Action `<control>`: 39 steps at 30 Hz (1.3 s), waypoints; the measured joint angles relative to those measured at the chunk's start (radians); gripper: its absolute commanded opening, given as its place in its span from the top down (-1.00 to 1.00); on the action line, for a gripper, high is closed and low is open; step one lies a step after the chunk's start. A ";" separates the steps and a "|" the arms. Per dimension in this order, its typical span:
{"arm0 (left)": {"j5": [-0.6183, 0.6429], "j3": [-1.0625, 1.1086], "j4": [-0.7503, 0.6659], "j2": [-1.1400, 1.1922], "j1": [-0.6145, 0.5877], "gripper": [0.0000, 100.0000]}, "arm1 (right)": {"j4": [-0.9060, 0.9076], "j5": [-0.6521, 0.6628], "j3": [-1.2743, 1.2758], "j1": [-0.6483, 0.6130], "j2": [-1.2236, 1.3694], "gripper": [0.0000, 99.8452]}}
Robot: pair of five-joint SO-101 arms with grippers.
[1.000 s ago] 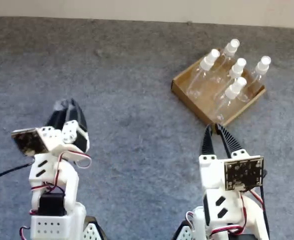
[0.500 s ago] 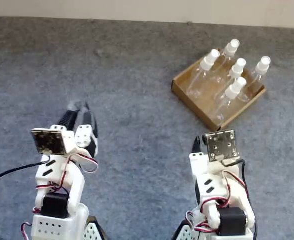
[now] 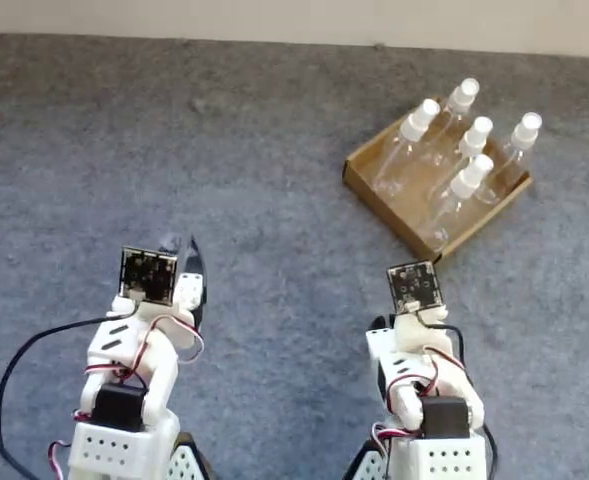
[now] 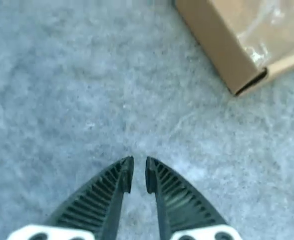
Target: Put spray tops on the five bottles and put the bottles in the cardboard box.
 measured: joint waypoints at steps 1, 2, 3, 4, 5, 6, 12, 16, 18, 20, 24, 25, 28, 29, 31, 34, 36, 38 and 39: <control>-0.003 0.000 0.035 0.000 0.000 0.99 | 0.000 0.000 0.000 0.000 0.000 0.95; -0.003 0.000 0.069 0.000 0.000 0.99 | 0.000 0.000 0.000 -0.002 0.000 0.95; -0.006 0.000 0.104 0.000 0.000 0.99 | 0.000 0.000 0.000 -0.002 0.000 0.95; -0.006 0.000 0.137 0.000 0.000 0.99 | 0.000 0.000 0.000 -0.002 0.000 0.95; -0.006 0.000 0.166 0.000 0.000 0.99 | 0.005 0.000 0.000 -0.002 0.000 0.95; -0.006 0.000 0.195 0.000 0.000 0.99 | 0.017 0.000 0.000 -0.002 0.000 0.95; -0.006 0.000 0.414 0.000 0.000 0.99 | 0.137 0.000 0.000 -0.002 0.000 0.95; -0.006 0.000 0.555 0.000 0.000 0.99 | 0.138 0.000 0.000 -0.002 0.000 0.95; -0.006 0.000 0.605 0.000 0.000 0.98 | 0.138 0.000 0.000 -0.002 0.000 0.95; -0.006 0.000 0.624 0.000 0.000 0.99 | 0.138 0.000 0.000 -0.002 0.000 0.95; -0.006 0.000 0.644 0.000 -0.078 0.99 | 0.138 0.000 0.000 -0.002 0.000 0.95; -0.006 0.000 0.649 0.000 -0.103 0.99 | 0.138 0.000 0.000 -0.002 0.000 0.95; -0.005 0.000 0.652 0.000 -0.161 0.99 | 0.138 0.000 0.000 -0.002 0.000 0.95; -0.005 0.000 0.652 0.000 -0.169 0.99 | 0.138 0.000 0.000 -0.002 0.000 0.95; -0.005 0.000 0.652 0.000 -0.173 0.99 | 0.138 -0.005 0.000 -0.002 0.000 0.95; -0.006 0.000 0.652 0.000 -0.173 0.99 | 0.138 -0.061 0.000 -0.002 0.000 0.95; -0.006 0.000 0.652 0.000 -0.173 0.99 | 0.138 -0.114 0.000 -0.002 0.000 0.95; -0.006 0.000 0.652 0.000 -0.173 0.99 | 0.138 -0.147 0.000 -0.002 0.000 0.95; -0.006 0.000 0.652 0.000 -0.173 0.99 | 0.138 -0.157 0.000 -0.002 0.000 0.95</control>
